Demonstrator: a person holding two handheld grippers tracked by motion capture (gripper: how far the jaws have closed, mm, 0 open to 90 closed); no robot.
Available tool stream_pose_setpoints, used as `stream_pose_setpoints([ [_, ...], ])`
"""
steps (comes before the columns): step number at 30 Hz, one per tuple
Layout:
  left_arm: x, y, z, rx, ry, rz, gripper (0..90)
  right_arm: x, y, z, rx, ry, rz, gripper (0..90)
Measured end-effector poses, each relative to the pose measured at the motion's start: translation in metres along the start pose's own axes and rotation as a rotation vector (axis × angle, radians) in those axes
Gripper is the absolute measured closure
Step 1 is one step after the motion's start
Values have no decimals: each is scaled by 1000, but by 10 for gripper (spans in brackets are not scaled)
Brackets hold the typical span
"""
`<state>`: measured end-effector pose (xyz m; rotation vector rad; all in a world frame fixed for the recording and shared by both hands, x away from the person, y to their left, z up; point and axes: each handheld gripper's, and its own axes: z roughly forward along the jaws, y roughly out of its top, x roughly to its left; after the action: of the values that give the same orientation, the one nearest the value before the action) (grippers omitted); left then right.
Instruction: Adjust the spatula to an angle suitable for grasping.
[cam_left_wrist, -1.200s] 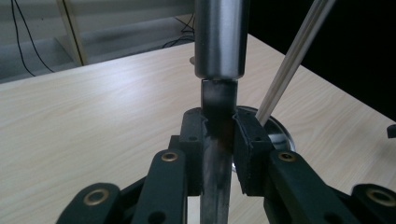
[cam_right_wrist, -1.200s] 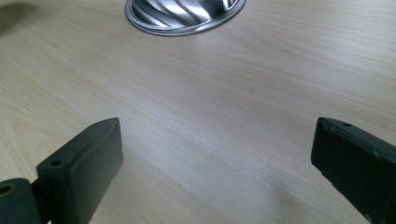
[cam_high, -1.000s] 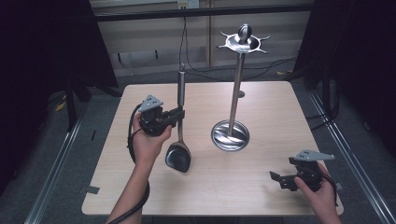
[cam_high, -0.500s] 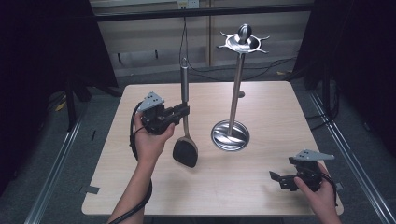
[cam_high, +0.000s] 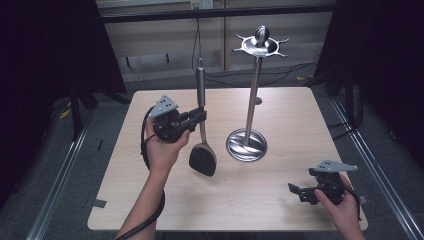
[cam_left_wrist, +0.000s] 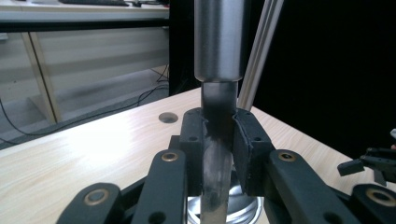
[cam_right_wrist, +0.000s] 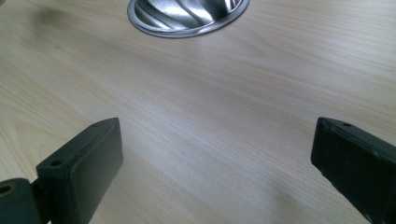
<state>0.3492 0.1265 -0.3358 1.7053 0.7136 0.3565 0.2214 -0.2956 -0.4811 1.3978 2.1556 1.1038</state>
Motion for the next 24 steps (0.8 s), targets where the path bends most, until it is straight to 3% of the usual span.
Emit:
stream_pose_setpoints([
  [1, 1, 1, 0, -2, -17, 10, 754, 0, 0, 0, 0, 0, 0, 21],
  [24, -14, 20, 13, 16, -86, 56, 755, 0, 0, -1, -3, 1, 4, 21],
])
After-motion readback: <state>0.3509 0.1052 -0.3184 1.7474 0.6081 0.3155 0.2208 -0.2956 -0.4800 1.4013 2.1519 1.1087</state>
